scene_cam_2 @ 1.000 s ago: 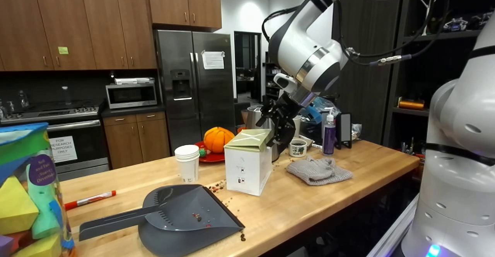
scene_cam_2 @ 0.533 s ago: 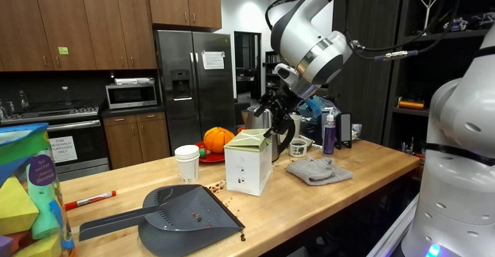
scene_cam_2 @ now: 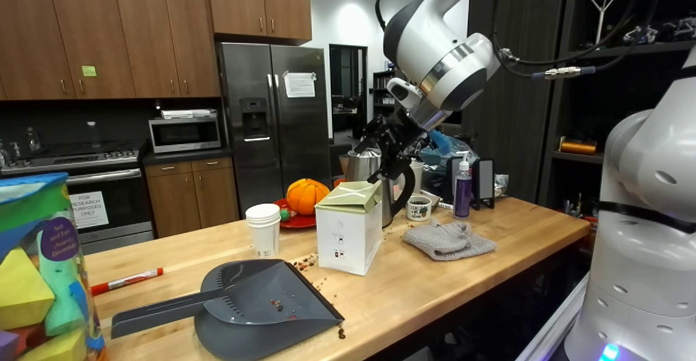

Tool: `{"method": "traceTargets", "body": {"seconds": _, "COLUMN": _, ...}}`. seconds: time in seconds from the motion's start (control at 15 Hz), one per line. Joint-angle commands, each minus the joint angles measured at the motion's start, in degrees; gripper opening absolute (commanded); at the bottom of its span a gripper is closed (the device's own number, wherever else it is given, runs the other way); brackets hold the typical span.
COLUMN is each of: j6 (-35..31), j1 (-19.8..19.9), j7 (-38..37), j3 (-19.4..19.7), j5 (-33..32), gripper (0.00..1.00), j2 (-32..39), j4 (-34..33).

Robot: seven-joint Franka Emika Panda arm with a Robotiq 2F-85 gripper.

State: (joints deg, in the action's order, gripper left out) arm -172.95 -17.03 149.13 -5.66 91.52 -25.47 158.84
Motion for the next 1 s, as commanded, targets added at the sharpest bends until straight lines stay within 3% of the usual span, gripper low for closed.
{"method": "traceTargets", "body": {"seconds": 0.0, "j6": 0.0, "j1": -0.4, "j7": 0.0, "j3": -0.9, "j5": 0.0, "gripper": 1.0, "j2": 1.5, "j4": 0.0}}
{"method": "traceTargets", "body": {"seconds": 0.47, "j6": -0.5, "j1": -0.8, "j7": 0.0, "j3": -3.5, "j5": -0.3, "gripper": 1.0, "j2": 5.6, "j4": 0.2}}
{"method": "traceTargets", "body": {"seconds": 0.93, "j6": -1.1, "j1": -0.5, "j7": 0.0, "j3": -4.4, "j5": -0.1, "gripper": 1.0, "j2": 5.3, "j4": 0.1}}
